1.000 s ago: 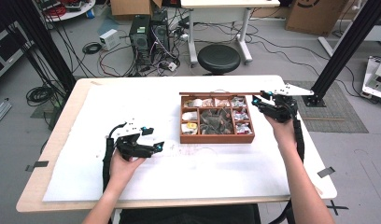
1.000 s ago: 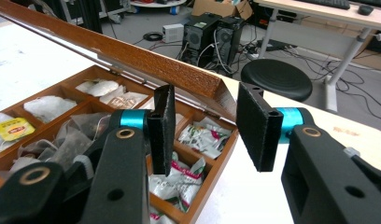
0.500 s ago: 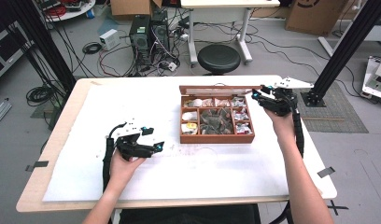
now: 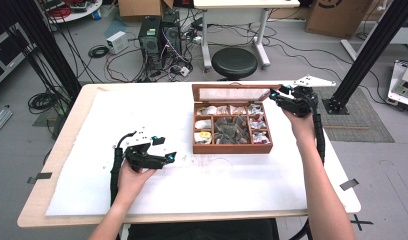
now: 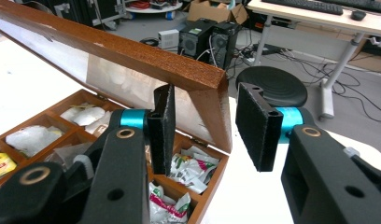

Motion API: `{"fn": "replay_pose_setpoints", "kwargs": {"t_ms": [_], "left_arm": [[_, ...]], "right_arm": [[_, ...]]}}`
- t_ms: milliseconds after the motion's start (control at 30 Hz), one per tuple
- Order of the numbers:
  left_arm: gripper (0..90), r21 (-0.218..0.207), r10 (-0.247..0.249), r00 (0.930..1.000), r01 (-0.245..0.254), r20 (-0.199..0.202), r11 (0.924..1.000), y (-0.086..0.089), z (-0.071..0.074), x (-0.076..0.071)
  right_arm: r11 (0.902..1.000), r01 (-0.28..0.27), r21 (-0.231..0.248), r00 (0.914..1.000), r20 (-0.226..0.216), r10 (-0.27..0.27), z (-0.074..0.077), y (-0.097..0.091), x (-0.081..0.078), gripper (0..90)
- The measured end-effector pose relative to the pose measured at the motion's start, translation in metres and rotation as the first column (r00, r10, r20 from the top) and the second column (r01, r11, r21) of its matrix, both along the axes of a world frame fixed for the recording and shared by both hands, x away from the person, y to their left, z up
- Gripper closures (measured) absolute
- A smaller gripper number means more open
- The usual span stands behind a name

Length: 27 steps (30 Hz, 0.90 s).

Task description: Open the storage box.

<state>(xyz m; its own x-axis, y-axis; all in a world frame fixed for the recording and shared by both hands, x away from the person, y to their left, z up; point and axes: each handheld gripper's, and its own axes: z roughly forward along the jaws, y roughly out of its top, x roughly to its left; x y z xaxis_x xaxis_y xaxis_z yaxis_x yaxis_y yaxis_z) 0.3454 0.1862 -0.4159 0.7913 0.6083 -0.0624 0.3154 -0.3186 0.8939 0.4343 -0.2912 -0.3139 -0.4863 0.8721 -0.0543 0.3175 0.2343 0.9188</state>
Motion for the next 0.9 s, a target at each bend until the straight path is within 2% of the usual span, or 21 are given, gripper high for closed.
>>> {"fn": "replay_pose_setpoints", "kwargs": {"t_ms": [233,467,567,900], "left_arm": [[26.3,0.001,-0.002,1.0,0.002,-0.003,1.0,0.0,0.0,0.0],[26.3,0.001,-0.002,1.0,0.002,-0.004,1.0,-0.001,0.0,0.0],[26.3,0.002,-0.004,1.0,0.004,-0.005,1.0,0.0,0.0,0.0],[26.3,0.005,-0.005,1.0,0.005,-0.008,1.0,0.0,-0.001,-0.001]], "right_arm": [[1.0,0.009,-0.004,1.0,0.003,-0.009,0.004,0.001,0.005,58.9],[0.9996,0.014,0.026,0.9999,0.002,-0.014,0.004,0.001,0.011,58.9],[0.9997,0.021,0.01,0.9998,-0.002,-0.021,0.008,0.003,0.014,59.0],[0.9996,0.026,0.009,0.9996,-0.005,-0.026,0.011,0.005,0.02,59.0]]}}
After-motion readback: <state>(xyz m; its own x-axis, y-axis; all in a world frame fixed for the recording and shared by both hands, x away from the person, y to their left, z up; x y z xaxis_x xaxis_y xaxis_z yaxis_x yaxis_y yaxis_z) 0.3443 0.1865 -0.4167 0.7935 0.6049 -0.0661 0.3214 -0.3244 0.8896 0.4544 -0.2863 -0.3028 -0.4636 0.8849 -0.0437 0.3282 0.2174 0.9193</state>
